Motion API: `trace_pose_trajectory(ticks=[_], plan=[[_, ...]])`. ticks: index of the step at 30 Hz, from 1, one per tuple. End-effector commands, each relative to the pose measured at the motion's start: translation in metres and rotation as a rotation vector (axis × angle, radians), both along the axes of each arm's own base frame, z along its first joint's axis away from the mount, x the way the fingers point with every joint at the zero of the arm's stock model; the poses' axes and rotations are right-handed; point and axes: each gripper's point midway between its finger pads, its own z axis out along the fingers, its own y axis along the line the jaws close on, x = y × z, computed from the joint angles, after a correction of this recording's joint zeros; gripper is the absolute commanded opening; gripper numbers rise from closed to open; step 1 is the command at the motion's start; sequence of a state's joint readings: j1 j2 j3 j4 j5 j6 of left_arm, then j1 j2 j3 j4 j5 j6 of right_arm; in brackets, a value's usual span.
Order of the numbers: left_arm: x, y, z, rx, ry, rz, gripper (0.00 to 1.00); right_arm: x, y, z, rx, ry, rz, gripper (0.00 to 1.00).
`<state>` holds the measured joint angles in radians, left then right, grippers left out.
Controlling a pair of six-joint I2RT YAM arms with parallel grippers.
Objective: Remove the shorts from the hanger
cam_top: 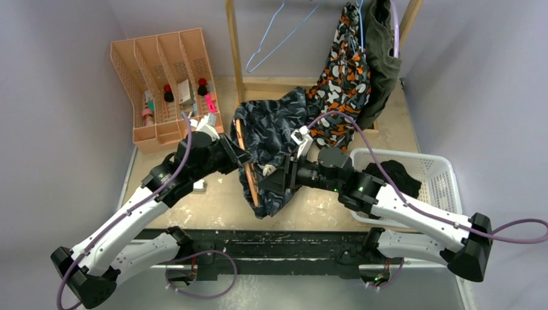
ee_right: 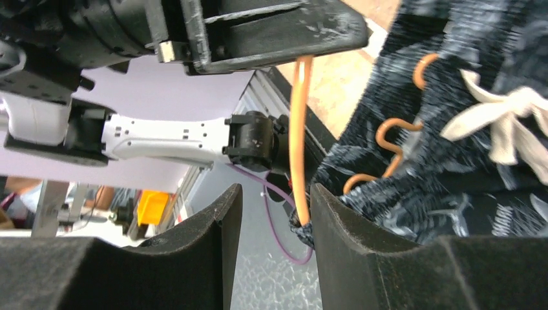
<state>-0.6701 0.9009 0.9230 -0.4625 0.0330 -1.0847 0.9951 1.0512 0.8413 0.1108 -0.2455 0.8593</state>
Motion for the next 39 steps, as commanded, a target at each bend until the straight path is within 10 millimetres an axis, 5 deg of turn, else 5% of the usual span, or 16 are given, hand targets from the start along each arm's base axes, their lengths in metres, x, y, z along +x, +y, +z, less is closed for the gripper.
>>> trace_pose_trajectory(ticks=[1,10,21,32,35,39], plan=[[0.005,0.012,0.050,-0.015,-0.106,0.053,0.00,0.011,-0.018,-0.007,-0.098,0.066,-0.135,0.46],[0.001,0.019,0.066,-0.018,-0.128,0.064,0.00,0.009,0.005,-0.030,-0.120,0.142,-0.099,0.48],[-0.004,0.020,0.068,-0.022,-0.136,0.050,0.00,0.027,0.010,-0.035,-0.120,0.201,-0.210,0.50],[-0.005,0.016,0.070,-0.032,-0.133,0.032,0.00,0.017,0.031,-0.023,-0.064,0.220,-0.102,0.51],[-0.004,0.021,0.076,-0.033,-0.151,0.054,0.00,0.015,0.026,-0.046,-0.157,0.238,-0.101,0.46],[-0.002,0.030,0.078,-0.006,-0.163,0.092,0.00,0.013,0.025,-0.045,-0.207,0.217,-0.092,0.33]])
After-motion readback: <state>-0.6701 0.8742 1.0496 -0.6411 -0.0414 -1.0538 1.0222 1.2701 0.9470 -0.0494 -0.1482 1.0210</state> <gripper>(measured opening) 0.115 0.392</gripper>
